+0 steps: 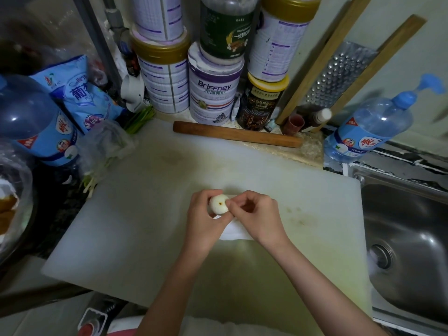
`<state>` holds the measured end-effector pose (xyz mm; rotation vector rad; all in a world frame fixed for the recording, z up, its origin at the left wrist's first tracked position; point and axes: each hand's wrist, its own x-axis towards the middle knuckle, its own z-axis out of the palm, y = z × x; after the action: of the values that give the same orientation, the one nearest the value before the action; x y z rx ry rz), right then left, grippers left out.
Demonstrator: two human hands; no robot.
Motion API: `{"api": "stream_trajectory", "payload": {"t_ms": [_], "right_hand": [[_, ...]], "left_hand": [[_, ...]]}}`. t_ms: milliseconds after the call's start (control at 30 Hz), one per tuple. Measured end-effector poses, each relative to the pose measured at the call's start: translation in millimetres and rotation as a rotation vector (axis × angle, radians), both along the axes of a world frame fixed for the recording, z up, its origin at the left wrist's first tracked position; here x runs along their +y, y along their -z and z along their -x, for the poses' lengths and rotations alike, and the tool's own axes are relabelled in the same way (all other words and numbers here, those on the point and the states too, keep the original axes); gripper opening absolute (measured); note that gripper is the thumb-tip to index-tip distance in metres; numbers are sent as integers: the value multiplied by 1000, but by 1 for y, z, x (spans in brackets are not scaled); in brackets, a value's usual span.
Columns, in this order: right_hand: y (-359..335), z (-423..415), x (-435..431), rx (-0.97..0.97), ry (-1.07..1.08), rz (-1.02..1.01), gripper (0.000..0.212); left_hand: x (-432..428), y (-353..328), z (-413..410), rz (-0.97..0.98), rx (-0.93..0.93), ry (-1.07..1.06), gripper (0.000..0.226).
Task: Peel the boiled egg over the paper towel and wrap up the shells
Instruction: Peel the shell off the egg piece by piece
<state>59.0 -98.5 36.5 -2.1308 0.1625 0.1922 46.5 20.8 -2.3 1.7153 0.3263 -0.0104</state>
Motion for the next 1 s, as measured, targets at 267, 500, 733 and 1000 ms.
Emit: {"api": "stream_trajectory", "payload": {"t_ms": [267, 500, 733, 1000], "right_hand": [[0, 4, 4, -99, -8, 106, 10], [1, 3, 2, -76, 81, 54, 14], [6, -1, -3, 64, 179, -132, 26], [11, -6, -12, 180, 267, -351, 19]], "left_hand": [[-3, -3, 0, -103, -2, -4, 36], [-3, -4, 1, -64, -6, -15, 37], [-1, -1, 1, 32, 19, -33, 43], [7, 8, 0, 315, 82, -43, 38]]}}
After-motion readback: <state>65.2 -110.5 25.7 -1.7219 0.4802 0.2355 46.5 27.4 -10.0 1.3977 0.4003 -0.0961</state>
